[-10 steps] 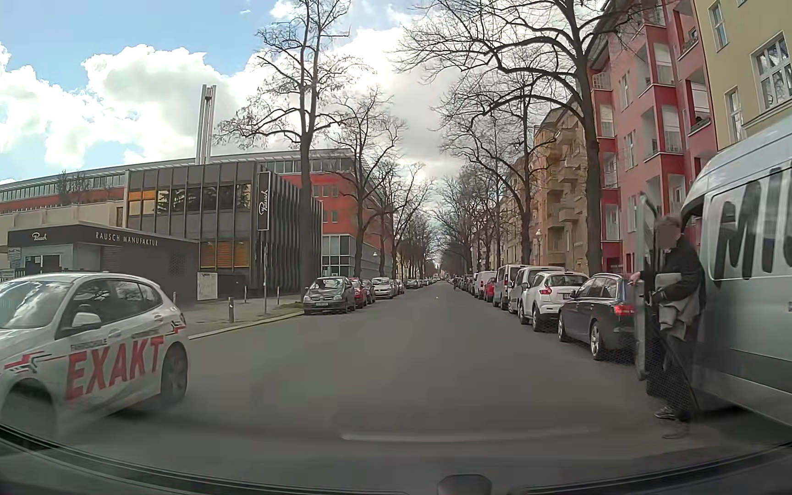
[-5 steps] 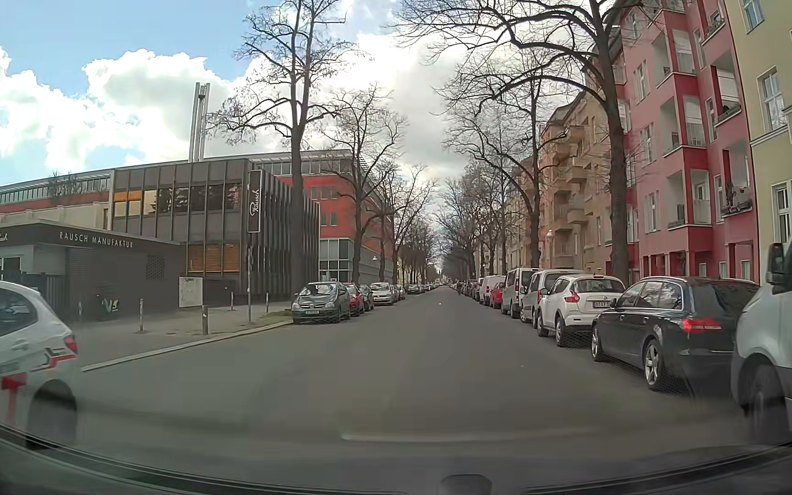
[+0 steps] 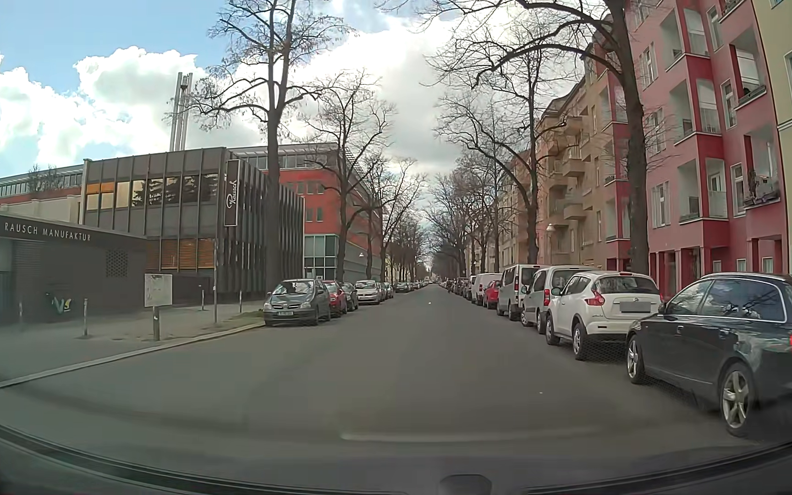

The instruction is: Follow the waypoints while adhering to traffic rules and regulations

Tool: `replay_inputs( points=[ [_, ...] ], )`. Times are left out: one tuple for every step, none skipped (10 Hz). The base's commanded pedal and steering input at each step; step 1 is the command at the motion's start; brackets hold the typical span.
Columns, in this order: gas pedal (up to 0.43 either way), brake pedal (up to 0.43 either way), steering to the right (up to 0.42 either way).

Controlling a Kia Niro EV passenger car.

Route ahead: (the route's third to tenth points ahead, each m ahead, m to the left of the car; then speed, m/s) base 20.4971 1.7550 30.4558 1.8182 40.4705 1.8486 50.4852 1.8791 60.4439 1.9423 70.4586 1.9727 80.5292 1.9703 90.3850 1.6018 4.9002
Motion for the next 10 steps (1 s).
replay_inputs(
  points=[
    [0.047, 0.030, 0.050],
    [0.047, 0.030, 0.050],
    [0.047, 0.030, 0.048],
    [0.047, 0.030, 0.048],
    [0.067, 0.024, 0.046],
    [0.079, 0.024, 0.042],
    [0.087, 0.030, 0.031],
    [0.087, 0.024, 0.019],
    [0.098, 0.030, 0.011],
    [0.098, 0.024, 0.010]
  ],
)
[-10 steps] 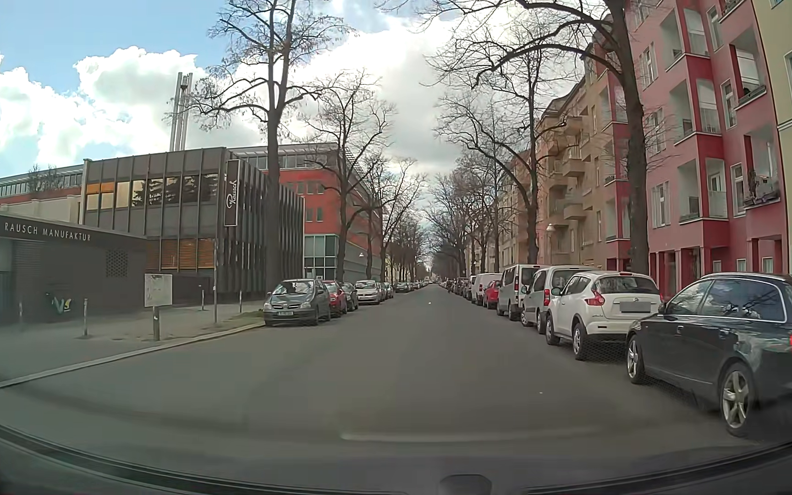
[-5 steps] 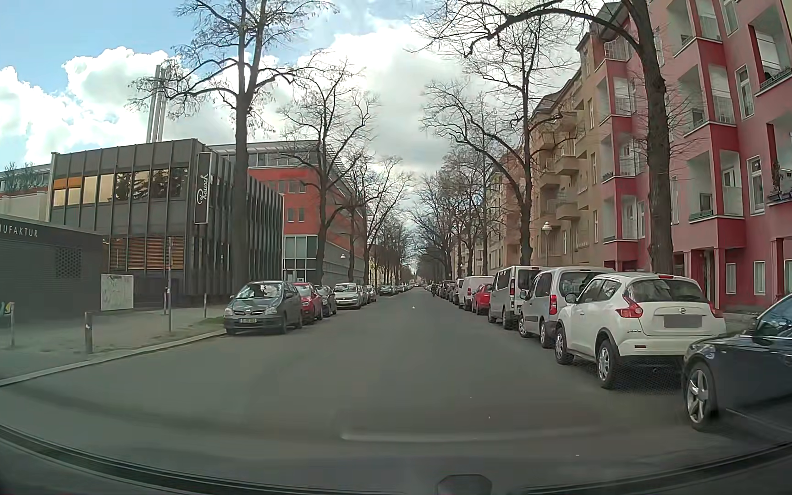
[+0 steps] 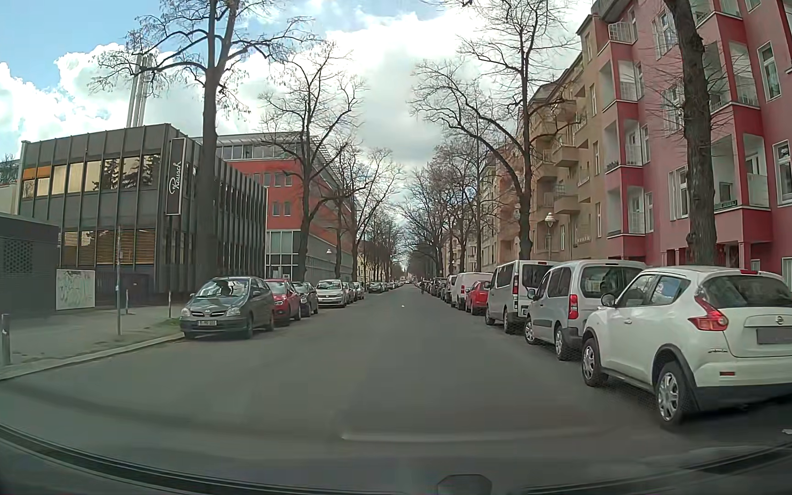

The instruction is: Follow the waypoints while adhering to traffic rules and regulations

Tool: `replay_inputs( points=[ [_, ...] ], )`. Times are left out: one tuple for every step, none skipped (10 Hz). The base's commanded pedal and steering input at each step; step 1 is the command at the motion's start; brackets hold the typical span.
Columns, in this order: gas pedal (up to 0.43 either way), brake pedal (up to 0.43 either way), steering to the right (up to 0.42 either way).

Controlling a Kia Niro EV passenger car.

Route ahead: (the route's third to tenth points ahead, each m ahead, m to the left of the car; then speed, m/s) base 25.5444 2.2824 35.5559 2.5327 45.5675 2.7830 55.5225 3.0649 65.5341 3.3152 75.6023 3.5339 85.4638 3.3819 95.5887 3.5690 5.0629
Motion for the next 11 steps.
replay_inputs(
  points=[
    [0.098, 0.030, 0.003],
    [0.098, 0.030, 0.001],
    [0.098, 0.030, 0.001],
    [0.098, 0.030, -0.001],
    [0.098, 0.024, -0.006],
    [0.098, 0.030, -0.008],
    [0.098, 0.024, -0.008],
    [0.079, 0.030, -0.008],
    [0.020, 0.030, -0.008],
    [0.008, 0.030, -0.008],
    [0.000, 0.030, -0.008]
  ],
)
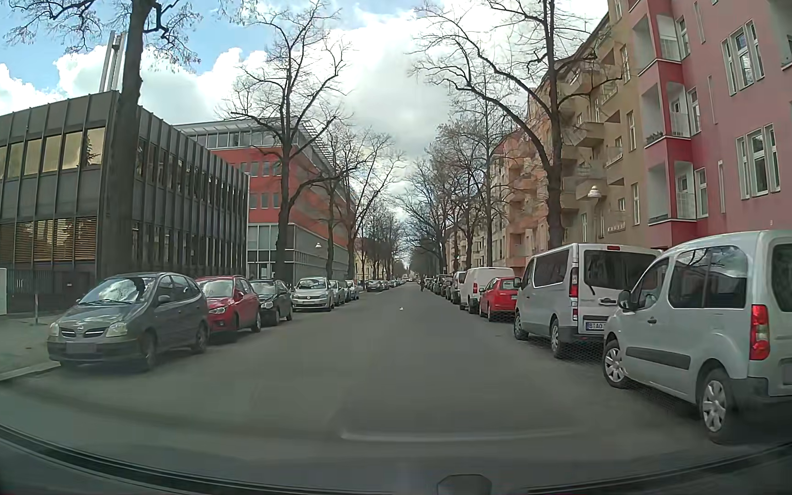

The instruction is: Follow the waypoints while adhering to traffic rules and regulations

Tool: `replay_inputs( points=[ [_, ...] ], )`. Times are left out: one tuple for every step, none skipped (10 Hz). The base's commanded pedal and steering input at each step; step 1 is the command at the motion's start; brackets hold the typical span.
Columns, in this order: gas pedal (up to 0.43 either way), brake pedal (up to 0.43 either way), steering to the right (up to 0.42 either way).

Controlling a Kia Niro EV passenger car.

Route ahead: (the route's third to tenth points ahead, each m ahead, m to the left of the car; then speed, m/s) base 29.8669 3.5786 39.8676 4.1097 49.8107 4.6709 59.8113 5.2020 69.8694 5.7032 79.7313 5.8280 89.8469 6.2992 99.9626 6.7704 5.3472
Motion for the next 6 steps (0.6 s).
replay_inputs(
  points=[
    [0.000, 0.030, -0.008],
    [0.000, 0.030, -0.008],
    [0.000, 0.030, -0.006],
    [0.000, 0.030, -0.001],
    [0.000, 0.030, 0.004],
    [0.000, 0.030, 0.009]
  ],
)
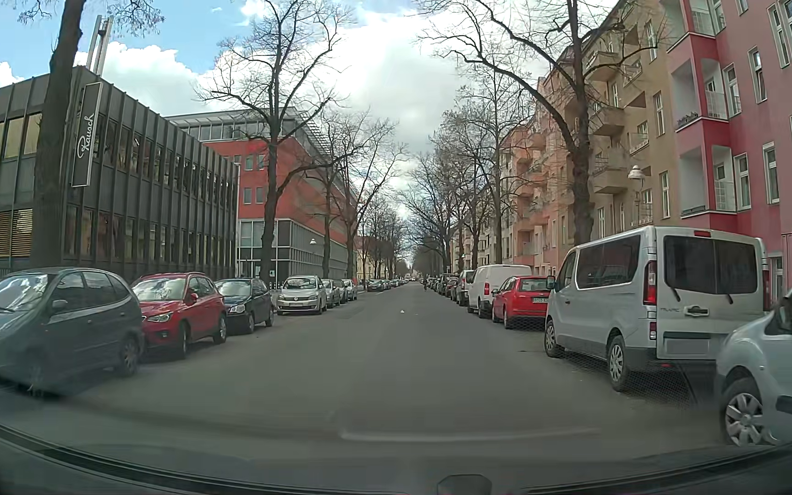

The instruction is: Follow the waypoints while adhering to traffic rules and regulations

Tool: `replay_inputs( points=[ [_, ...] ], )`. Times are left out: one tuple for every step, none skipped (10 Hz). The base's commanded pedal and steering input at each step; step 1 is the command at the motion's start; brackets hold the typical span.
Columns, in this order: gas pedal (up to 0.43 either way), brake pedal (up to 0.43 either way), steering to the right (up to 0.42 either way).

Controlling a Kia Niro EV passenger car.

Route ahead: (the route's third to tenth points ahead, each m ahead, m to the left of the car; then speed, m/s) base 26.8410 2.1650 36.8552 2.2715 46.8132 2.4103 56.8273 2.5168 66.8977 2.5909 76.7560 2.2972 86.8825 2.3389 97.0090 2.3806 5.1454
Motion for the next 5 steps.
replay_inputs(
  points=[
    [0.000, 0.030, 0.013],
    [0.000, 0.030, 0.016],
    [0.047, 0.030, 0.015],
    [0.067, 0.024, 0.013],
    [0.067, 0.030, 0.011]
  ],
)
